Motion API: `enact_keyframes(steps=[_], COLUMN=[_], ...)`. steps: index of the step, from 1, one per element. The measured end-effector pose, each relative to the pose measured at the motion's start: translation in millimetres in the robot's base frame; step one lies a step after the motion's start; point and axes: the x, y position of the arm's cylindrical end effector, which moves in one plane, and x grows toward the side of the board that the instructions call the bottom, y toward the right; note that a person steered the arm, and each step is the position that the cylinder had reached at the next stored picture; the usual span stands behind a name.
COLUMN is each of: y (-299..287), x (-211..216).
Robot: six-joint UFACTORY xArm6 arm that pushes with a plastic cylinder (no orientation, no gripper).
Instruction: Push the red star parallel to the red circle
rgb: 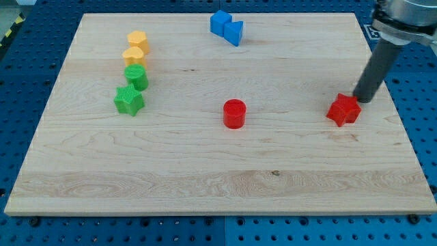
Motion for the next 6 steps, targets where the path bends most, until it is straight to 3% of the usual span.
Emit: enact_keyframes(steps=[1,4,6], y=[2,-102,-75], x=[18,40,49])
